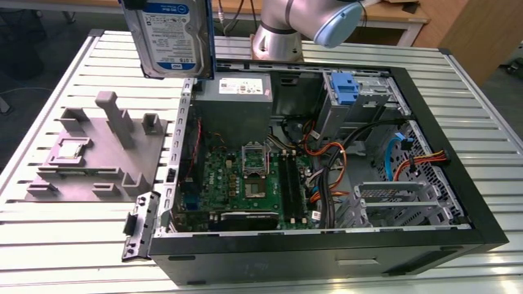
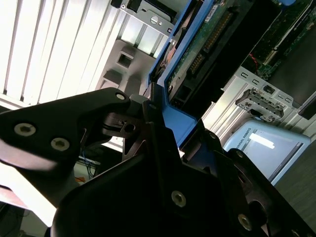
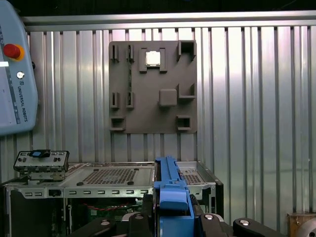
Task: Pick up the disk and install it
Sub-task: 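Pick up the disk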
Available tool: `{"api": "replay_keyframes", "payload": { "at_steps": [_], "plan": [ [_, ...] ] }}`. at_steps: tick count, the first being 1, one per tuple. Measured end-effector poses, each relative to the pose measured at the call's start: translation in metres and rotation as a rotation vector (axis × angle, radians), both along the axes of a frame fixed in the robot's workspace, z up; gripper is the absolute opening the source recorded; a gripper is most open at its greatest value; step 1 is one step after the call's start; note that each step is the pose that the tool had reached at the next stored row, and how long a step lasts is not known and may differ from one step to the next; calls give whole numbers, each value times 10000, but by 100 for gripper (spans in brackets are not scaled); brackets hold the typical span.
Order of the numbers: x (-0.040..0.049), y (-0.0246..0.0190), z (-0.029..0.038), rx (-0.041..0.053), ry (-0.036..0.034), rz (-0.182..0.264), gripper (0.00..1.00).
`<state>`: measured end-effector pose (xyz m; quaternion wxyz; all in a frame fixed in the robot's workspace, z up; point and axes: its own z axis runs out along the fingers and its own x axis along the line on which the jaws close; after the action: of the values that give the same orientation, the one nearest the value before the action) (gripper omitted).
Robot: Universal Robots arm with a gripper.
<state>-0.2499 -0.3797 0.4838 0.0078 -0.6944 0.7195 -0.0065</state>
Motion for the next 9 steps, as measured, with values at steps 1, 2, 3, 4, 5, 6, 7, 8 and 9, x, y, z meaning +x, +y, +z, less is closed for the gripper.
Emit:
{"api": "replay_keyframes", "payload": {
  "at_steps": [1,2,3,4,5,6,7,8,9],
  "plan": [
    [0,0,0,-1,0,0,37],
    [0,0,0,-1,0,0,37],
    [0,0,0,-1,0,0,37],
    [0,0,0,-1,-1,0,37],
    [0,-2,0,-1,0,-1,37],
    [1,-9,0,-1,0,0,37],
    [1,-22,0,-1,0,-1,37],
    [2,-38,0,-1,-1,0,37],
    [3,-60,0,-1,0,-1,37]
  ]
}}
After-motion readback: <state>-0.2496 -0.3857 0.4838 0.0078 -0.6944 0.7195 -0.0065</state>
